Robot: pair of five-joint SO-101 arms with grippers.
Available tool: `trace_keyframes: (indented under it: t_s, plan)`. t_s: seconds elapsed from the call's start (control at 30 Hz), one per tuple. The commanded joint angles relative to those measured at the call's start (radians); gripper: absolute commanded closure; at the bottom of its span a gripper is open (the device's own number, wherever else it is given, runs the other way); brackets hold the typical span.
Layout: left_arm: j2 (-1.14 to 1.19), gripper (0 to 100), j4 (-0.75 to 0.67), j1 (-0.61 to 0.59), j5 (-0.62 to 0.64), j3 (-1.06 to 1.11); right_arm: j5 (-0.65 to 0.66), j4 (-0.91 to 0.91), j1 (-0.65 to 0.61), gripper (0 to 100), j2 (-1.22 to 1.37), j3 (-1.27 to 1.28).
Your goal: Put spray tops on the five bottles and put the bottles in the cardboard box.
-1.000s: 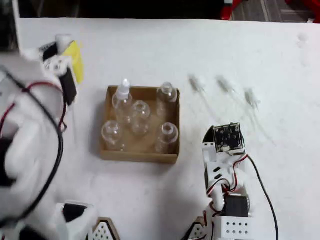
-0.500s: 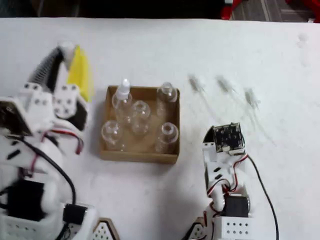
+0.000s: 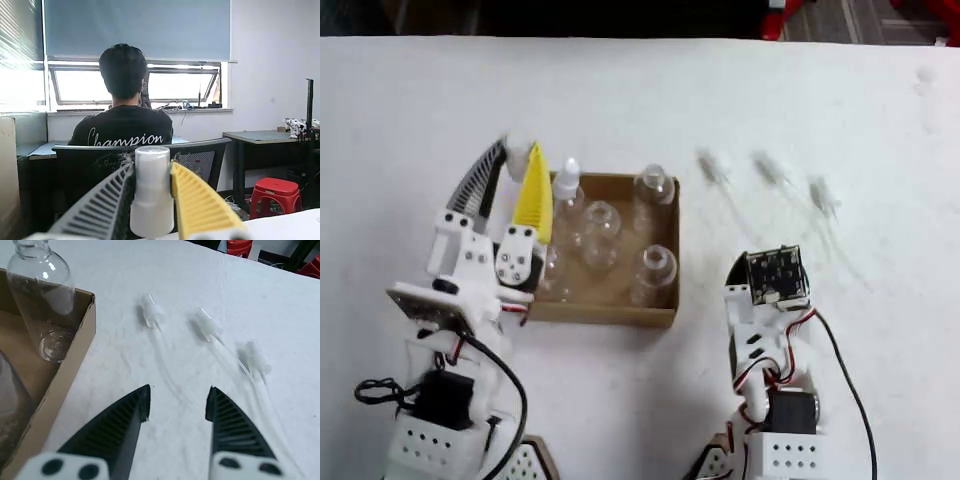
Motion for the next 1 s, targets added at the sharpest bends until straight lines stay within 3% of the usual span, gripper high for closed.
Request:
trace_keyframes:
  t_s: [0.0,0.33,0.63,0.97]
  plan:
    - [-0.064,98,-0.009,0.016,-0.011,0.031,0.011,-0.021,-0.001,83.6,-0.007,0.006]
    - [-0.199,98,-0.003,0.027,0.052,0.066,0.011,-0.021,-0.001,83.6,-0.007,0.006]
    - [-0.245,98,0.186,0.027,0.055,0.066,0.011,-0.021,-0.001,83.6,-0.007,0.006]
    - [-0.251,98,0.196,0.025,0.057,0.166,0.011,-0.021,-0.001,83.6,-0.007,0.006]
